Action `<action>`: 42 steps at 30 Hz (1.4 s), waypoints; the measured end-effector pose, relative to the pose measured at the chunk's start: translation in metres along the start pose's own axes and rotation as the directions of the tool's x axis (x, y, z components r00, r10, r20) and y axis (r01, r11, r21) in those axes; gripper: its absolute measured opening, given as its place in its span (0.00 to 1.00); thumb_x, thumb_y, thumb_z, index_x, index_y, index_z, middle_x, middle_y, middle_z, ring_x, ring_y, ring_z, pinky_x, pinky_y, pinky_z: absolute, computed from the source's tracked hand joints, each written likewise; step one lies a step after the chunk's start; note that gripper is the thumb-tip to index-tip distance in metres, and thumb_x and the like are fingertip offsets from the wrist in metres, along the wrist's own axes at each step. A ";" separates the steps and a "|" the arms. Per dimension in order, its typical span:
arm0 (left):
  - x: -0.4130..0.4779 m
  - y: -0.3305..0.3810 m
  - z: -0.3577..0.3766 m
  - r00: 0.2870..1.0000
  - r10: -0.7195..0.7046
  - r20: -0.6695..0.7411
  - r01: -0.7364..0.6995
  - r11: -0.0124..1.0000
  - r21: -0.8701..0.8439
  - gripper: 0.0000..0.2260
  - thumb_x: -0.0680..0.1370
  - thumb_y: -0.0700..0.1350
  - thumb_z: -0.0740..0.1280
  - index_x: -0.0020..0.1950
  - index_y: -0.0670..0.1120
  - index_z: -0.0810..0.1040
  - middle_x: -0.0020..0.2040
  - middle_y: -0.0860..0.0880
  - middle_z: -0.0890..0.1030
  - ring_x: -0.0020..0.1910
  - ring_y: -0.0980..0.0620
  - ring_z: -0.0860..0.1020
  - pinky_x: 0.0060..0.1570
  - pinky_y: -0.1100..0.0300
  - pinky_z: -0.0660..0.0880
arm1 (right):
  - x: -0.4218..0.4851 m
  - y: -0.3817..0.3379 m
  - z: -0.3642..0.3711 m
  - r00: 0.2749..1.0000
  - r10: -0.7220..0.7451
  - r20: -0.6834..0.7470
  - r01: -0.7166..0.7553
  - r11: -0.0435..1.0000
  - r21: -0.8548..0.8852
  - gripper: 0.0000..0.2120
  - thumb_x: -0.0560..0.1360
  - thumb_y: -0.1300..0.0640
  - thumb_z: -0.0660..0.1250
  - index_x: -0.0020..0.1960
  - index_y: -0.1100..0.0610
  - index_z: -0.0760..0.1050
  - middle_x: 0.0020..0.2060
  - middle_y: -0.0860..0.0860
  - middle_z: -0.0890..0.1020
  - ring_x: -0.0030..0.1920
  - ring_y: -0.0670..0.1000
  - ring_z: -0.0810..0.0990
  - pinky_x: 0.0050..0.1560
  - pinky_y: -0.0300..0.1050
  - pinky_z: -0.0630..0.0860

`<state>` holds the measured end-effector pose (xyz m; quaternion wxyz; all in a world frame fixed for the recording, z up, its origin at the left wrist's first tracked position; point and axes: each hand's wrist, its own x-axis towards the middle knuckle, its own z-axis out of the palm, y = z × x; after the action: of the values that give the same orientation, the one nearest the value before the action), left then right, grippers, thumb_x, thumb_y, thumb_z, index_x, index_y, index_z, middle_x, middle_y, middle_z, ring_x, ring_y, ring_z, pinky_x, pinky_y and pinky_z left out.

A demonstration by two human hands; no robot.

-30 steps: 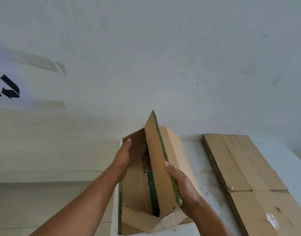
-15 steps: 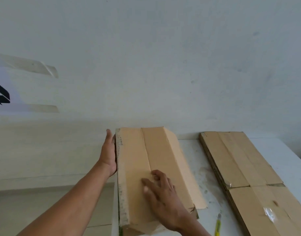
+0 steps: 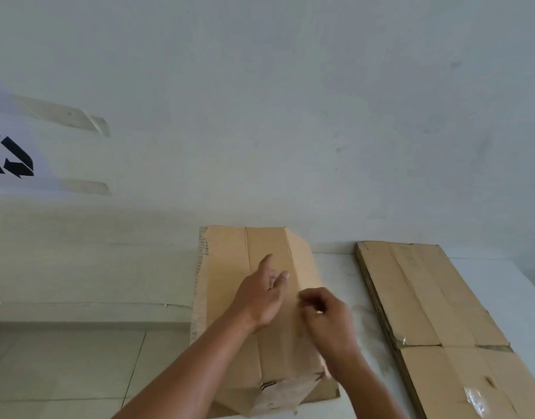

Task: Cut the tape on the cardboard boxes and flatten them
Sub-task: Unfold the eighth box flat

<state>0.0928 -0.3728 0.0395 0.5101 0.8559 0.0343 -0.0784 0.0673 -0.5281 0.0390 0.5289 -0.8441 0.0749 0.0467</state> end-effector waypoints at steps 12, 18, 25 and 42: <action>-0.007 0.044 0.022 0.982 -0.187 0.024 0.187 0.982 0.007 0.46 0.67 0.82 0.52 0.80 0.59 0.60 0.75 0.48 0.70 0.73 0.47 0.69 0.67 0.52 0.67 | 0.057 0.016 -0.106 0.946 0.115 0.303 -0.200 0.943 0.267 0.13 0.82 0.55 0.60 0.56 0.60 0.81 0.49 0.60 0.85 0.46 0.56 0.84 0.49 0.54 0.80; -0.012 0.054 0.026 0.983 -0.181 0.006 0.177 0.949 -0.260 0.34 0.71 0.75 0.63 0.69 0.54 0.75 0.63 0.55 0.81 0.63 0.54 0.78 0.69 0.47 0.71 | 0.036 -0.012 -0.072 0.814 -0.158 0.559 0.006 0.965 0.263 0.15 0.82 0.63 0.58 0.61 0.55 0.82 0.52 0.50 0.85 0.55 0.48 0.83 0.55 0.41 0.79; -0.019 0.049 0.033 0.963 -0.266 -0.043 0.242 0.922 -0.302 0.16 0.78 0.57 0.65 0.63 0.52 0.78 0.61 0.52 0.83 0.60 0.48 0.81 0.65 0.43 0.75 | 0.040 0.044 -0.062 0.759 -0.062 0.648 0.011 0.997 0.081 0.11 0.84 0.47 0.56 0.61 0.45 0.75 0.48 0.48 0.84 0.52 0.44 0.81 0.51 0.39 0.76; -0.015 0.047 0.044 0.950 -0.284 -0.127 0.228 0.913 -0.339 0.22 0.73 0.66 0.65 0.56 0.52 0.82 0.52 0.51 0.86 0.52 0.49 0.84 0.60 0.42 0.78 | 0.140 0.021 -0.010 0.642 -0.022 0.766 0.641 0.563 -0.521 0.19 0.79 0.49 0.62 0.69 0.52 0.70 0.56 0.51 0.81 0.52 0.54 0.81 0.49 0.48 0.80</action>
<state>0.0798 -0.4338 0.0619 0.6225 0.7532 0.2031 -0.0631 0.2014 -0.5568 0.0025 0.1082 -0.8981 -0.3288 0.2714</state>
